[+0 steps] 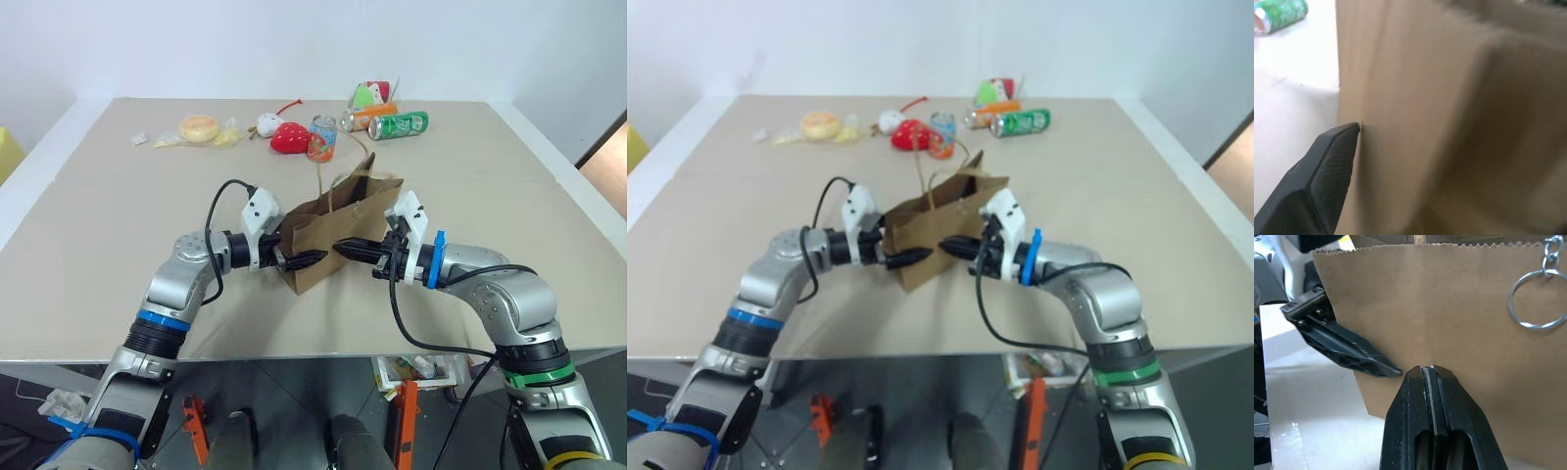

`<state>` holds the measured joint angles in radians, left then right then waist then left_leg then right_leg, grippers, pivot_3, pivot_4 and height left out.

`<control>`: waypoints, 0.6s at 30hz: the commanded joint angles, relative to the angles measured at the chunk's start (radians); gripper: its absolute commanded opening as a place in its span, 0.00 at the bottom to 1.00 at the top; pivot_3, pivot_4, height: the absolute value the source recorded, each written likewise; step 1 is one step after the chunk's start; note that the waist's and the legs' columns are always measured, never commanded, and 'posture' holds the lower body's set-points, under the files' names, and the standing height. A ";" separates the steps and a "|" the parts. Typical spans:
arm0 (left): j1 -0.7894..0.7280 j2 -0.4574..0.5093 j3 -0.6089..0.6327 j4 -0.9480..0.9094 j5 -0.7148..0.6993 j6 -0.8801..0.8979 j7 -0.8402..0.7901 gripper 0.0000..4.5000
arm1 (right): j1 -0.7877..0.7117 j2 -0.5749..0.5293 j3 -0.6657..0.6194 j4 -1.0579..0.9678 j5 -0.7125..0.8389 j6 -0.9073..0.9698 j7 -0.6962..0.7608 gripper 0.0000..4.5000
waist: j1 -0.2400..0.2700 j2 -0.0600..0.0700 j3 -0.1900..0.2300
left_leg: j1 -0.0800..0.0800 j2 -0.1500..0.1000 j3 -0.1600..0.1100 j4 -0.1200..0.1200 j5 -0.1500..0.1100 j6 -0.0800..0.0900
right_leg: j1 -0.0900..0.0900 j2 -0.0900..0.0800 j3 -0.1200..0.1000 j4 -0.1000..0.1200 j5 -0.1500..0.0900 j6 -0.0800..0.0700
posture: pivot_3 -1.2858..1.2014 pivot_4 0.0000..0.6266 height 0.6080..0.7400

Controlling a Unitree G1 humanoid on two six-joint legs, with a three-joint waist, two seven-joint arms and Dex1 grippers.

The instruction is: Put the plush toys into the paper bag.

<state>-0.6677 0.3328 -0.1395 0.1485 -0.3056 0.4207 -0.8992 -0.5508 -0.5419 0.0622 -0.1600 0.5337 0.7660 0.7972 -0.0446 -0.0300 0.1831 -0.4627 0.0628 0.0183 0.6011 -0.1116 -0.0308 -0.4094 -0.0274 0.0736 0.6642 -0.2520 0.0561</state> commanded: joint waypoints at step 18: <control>-0.060 0.049 0.086 0.014 -0.066 0.034 -0.034 0.02 | 0.035 -0.098 -0.108 -0.051 0.015 0.000 0.010 0.00 | 0.001 0.000 0.000 | 0.000 0.000 0.000 0.000 0.000 0.000 | 0.000 0.000 0.000 0.000 0.000 0.000 | 0.52 0.24 1.00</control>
<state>-0.7014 0.3837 -0.0702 0.1781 -0.3549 0.4762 -0.9238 -0.5155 -0.6242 -0.0050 -0.1673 0.5299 0.7674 0.8041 -0.0435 -0.0300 0.1831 -0.4627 0.0627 0.0183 0.6011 -0.1117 -0.0308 -0.4092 -0.0276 0.0735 0.6642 -0.2521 0.0561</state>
